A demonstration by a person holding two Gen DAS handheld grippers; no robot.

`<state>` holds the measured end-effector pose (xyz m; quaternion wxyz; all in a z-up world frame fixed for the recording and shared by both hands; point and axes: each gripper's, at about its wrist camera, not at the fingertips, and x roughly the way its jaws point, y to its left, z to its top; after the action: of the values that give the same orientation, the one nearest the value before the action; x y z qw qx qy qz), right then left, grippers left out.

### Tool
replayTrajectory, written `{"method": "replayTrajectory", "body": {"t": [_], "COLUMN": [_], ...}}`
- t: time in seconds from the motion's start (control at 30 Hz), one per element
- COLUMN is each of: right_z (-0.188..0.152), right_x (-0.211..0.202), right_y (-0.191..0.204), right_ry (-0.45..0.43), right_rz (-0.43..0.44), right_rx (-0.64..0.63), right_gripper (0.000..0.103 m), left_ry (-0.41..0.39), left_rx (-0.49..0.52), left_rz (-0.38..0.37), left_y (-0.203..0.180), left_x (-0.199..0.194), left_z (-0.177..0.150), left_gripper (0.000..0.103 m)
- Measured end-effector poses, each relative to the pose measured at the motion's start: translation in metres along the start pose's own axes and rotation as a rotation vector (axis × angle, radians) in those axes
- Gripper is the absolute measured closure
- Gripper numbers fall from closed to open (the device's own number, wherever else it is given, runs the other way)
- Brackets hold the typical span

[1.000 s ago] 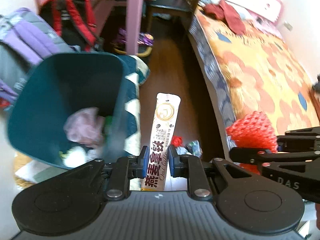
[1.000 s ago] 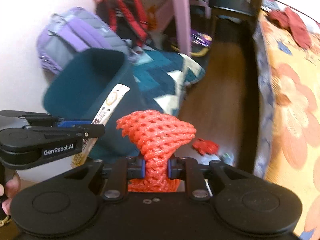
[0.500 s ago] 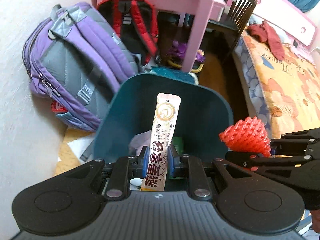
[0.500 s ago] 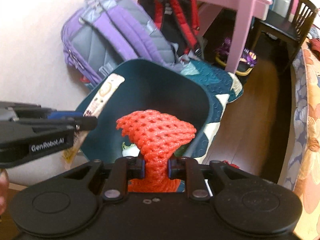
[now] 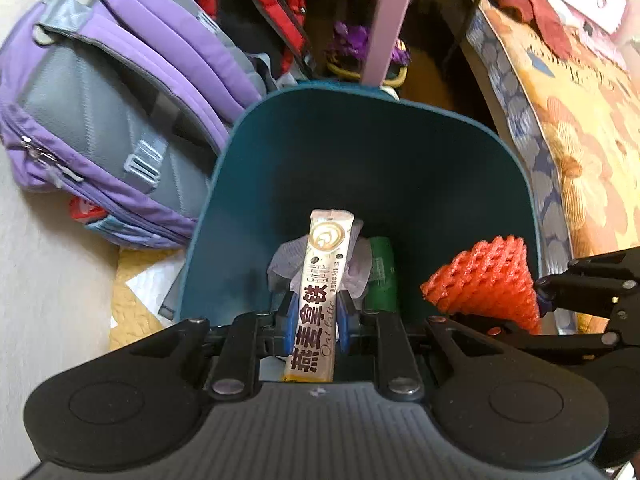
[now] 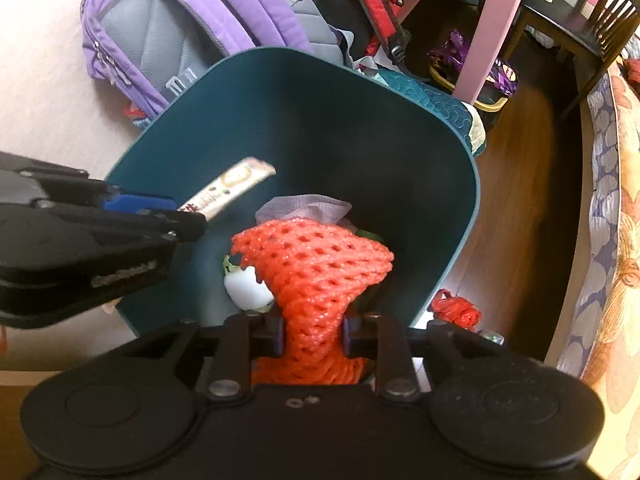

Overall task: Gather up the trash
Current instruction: 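Open both tools to drop the stick and net into the wastebasket, then move both tools back down toward the remaining floor trash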

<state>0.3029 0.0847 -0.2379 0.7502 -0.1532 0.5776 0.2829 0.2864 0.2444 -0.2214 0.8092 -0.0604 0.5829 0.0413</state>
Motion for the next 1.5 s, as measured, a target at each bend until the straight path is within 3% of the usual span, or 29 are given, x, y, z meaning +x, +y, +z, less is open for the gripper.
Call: {"method": "replayTrajectory", "body": {"t": [0.13,0.43,0.6,0.7,0.77,0.8,1.2,1.27,1.5], "right_z": [-0.003,-0.006,-0.009,-0.008,-0.009,-0.01,-0.039,-0.049,-0.086], "right_x": [-0.001,-0.013,-0.021,-0.022,-0.026,-0.029,-0.099,-0.114,-0.156], "right_y": [0.007,0.012,0.016,0.014,0.014,0.014,-0.005,-0.013,-0.046], "right_ry": [-0.005,-0.03,-0.076,-0.08,-0.097,-0.104,-0.25,-0.279,-0.37], "right_rz": [-0.017,-0.003,-0.015,-0.023,-0.014,-0.015,-0.006,-0.006,-0.046], "right_rx": [-0.028,-0.019,-0.037,-0.023,-0.014,-0.011,0.089,0.126,0.272], "right_gripper": [0.074,0.056,0.034,0.027,0.022,0.02,0.012,0.009,0.005], "left_ry": [0.03,0.044,0.034,0.021,-0.001,-0.016,-0.121,-0.143,-0.22], "left_rx": [0.0,-0.004,-0.029,-0.046,-0.054,-0.056,-0.062,-0.05,0.029], "left_rz": [-0.022,-0.036,-0.048,-0.053,-0.052,-0.051,-0.098,-0.111,-0.15], "left_y": [0.001,0.004,0.011,0.015,0.016,0.016,0.011,0.003,-0.028], "left_x": [0.008,0.006,0.001,-0.002,-0.007,-0.011,-0.053,-0.062,-0.091], "left_z": [0.001,-0.003,-0.003,-0.002,-0.003,-0.004,-0.002,0.0,0.005], "left_gripper": [0.084,0.081,0.078,0.064,0.042,0.041,0.04,0.033,0.028]}}
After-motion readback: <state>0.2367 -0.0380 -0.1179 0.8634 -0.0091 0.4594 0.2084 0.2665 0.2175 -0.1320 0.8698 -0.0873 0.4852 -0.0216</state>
